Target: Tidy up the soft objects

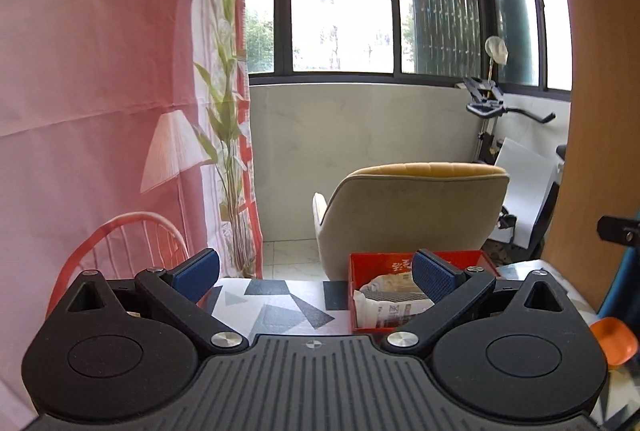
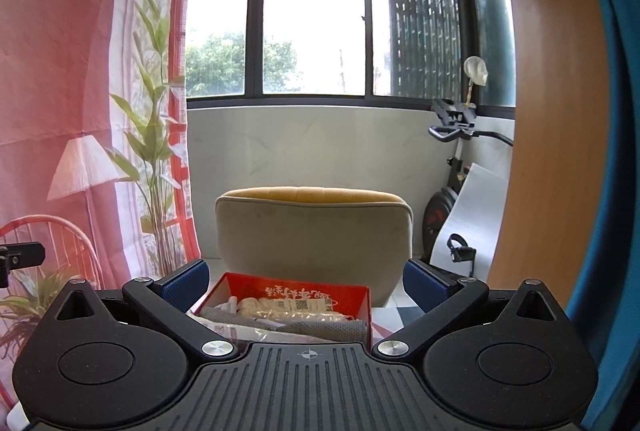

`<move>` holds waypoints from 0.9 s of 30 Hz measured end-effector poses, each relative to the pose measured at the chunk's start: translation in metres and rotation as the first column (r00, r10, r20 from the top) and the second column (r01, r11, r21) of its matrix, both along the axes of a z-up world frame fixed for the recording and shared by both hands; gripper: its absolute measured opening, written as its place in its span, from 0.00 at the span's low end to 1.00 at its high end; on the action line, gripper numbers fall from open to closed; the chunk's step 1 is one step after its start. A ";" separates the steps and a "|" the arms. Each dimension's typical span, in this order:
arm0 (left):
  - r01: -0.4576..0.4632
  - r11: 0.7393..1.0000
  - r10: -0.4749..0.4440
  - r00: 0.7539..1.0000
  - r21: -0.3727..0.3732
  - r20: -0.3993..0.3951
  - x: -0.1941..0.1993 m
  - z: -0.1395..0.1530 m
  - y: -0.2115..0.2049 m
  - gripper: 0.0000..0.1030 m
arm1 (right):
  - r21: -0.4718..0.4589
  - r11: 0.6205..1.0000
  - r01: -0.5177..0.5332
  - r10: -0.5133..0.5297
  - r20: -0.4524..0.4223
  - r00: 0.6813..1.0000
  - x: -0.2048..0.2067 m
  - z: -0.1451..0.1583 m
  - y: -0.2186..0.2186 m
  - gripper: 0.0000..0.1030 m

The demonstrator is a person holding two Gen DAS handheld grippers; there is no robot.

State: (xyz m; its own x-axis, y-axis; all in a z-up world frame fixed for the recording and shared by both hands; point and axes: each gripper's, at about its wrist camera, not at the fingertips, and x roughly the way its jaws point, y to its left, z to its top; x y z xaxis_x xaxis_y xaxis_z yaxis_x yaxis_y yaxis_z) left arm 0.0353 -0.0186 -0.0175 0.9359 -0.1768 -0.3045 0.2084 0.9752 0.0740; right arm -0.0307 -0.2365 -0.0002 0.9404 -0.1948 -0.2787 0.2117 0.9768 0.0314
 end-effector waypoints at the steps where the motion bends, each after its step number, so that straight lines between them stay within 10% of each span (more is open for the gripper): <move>1: -0.001 1.000 0.001 1.000 -0.005 0.002 -0.004 0.001 0.002 1.00 | -0.002 1.000 0.005 -0.005 0.004 1.000 -0.005 0.001 0.002 1.00; 27: -0.023 1.000 0.023 1.000 -0.002 0.019 -0.033 0.006 0.014 1.00 | -0.006 0.999 0.052 -0.052 0.024 0.998 -0.049 0.015 0.016 1.00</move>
State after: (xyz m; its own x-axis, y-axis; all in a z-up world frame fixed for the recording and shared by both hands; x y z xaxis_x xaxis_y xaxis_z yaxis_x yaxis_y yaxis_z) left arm 0.0026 -0.0044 -0.0116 0.9454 -0.1559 -0.2861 0.1846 0.9799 0.0761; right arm -0.0795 -0.2209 0.0145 0.9355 -0.2451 -0.2546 0.2611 0.9648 0.0306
